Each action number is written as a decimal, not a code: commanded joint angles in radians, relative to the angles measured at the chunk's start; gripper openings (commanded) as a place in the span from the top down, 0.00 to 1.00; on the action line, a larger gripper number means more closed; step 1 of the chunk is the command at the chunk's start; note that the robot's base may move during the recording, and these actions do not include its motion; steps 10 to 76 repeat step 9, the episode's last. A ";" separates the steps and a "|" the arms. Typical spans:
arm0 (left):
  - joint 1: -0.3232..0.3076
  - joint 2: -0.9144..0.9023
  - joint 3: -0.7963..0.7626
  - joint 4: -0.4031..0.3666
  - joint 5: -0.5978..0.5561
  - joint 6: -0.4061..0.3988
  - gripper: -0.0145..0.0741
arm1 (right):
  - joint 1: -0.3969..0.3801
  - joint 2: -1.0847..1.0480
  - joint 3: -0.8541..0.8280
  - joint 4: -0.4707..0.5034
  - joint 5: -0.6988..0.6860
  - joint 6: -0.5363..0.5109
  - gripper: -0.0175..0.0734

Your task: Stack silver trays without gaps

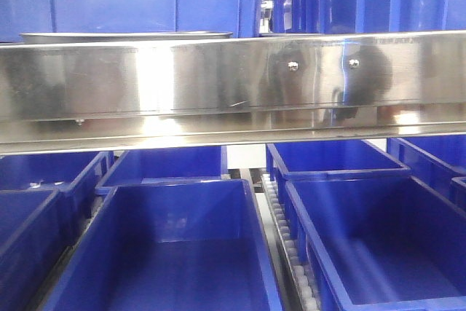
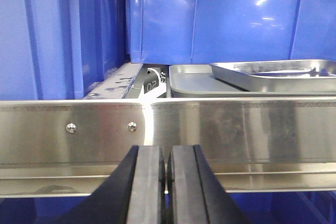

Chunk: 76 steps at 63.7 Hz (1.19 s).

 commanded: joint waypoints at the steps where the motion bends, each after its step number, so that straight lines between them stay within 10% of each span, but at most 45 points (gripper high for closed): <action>1: -0.006 -0.004 -0.003 0.003 -0.018 -0.005 0.82 | 0.000 -0.008 0.001 -0.008 -0.010 -0.007 0.89; 76: -0.006 -0.004 -0.003 0.003 -0.018 -0.005 0.82 | 0.000 -0.008 0.001 -0.008 -0.010 -0.007 0.89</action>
